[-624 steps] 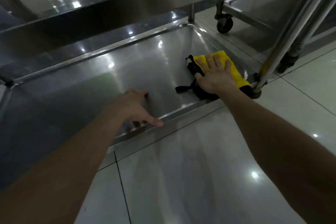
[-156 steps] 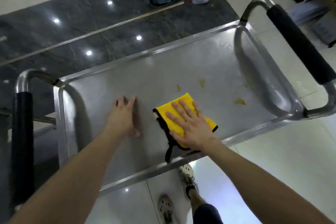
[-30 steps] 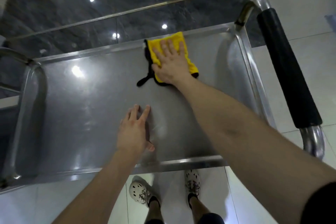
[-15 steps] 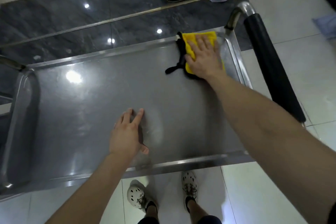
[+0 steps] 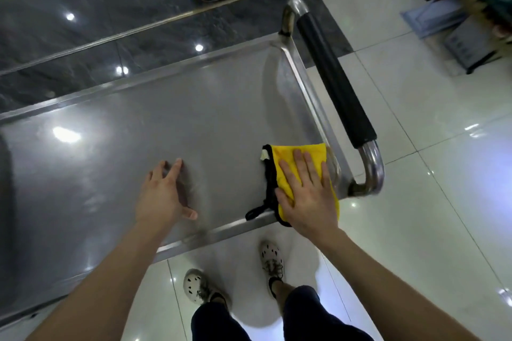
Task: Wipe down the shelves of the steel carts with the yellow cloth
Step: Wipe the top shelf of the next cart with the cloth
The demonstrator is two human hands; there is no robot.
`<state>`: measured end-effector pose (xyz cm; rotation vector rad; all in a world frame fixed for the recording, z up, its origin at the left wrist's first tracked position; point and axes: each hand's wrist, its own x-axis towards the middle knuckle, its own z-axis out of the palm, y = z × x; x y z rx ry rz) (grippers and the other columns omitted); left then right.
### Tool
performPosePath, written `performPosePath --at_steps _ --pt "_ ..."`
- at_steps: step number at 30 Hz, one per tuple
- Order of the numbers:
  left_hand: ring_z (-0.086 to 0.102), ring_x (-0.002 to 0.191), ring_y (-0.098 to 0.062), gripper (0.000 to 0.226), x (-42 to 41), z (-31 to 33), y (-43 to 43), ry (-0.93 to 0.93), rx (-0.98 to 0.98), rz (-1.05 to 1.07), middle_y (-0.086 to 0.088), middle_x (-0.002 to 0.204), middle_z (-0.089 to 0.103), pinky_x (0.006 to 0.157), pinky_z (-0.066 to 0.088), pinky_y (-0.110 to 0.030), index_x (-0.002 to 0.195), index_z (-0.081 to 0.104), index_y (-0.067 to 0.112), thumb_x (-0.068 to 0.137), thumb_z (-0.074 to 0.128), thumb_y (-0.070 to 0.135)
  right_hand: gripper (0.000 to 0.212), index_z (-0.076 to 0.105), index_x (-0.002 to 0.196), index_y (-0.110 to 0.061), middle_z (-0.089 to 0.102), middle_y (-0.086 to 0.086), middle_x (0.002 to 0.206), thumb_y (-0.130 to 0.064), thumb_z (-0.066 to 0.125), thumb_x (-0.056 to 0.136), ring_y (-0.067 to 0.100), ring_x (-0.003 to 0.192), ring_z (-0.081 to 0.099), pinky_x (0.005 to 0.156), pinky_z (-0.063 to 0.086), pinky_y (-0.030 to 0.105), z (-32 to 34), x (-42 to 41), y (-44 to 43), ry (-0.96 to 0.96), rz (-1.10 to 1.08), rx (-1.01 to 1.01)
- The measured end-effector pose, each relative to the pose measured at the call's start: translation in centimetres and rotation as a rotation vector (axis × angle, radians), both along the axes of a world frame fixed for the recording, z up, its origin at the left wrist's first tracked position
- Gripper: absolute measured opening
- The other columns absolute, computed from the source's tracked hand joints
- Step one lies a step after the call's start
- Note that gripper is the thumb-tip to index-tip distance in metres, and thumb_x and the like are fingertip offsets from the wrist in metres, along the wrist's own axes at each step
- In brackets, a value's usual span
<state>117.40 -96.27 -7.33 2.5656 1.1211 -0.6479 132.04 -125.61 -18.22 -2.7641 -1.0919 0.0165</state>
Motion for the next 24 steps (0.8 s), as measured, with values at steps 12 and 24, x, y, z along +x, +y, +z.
performPosePath --at_steps 12,24 --pt "0.041 0.143 -0.034 0.149 -0.1 -0.5 0.4 -0.014 0.069 -0.044 -0.006 0.163 0.035 0.11 0.047 -0.043 0.169 0.029 0.031 0.044 0.108 0.047 0.068 0.037 0.166 -0.037 0.015 0.005 0.18 -0.065 0.042 0.104 0.027 0.167 0.003 0.13 0.008 0.064 0.4 -2.7 15.1 0.079 0.439 0.06" --pt "0.011 0.164 -0.03 0.151 0.1 -0.7 0.5 -0.021 -0.019 0.038 -0.003 0.18 0.003 0.131 0.029 -0.046 0.173 0.005 0.038 0.058 0.102 0.051 0.083 0.019 0.171 -0.035 0.011 0.008 0.18 -0.073 0.014 0.097 0.032 0.166 0.003 0.128 -0.005 0.067 2.2 22.0 25.1 0.122 -0.165 -0.104"
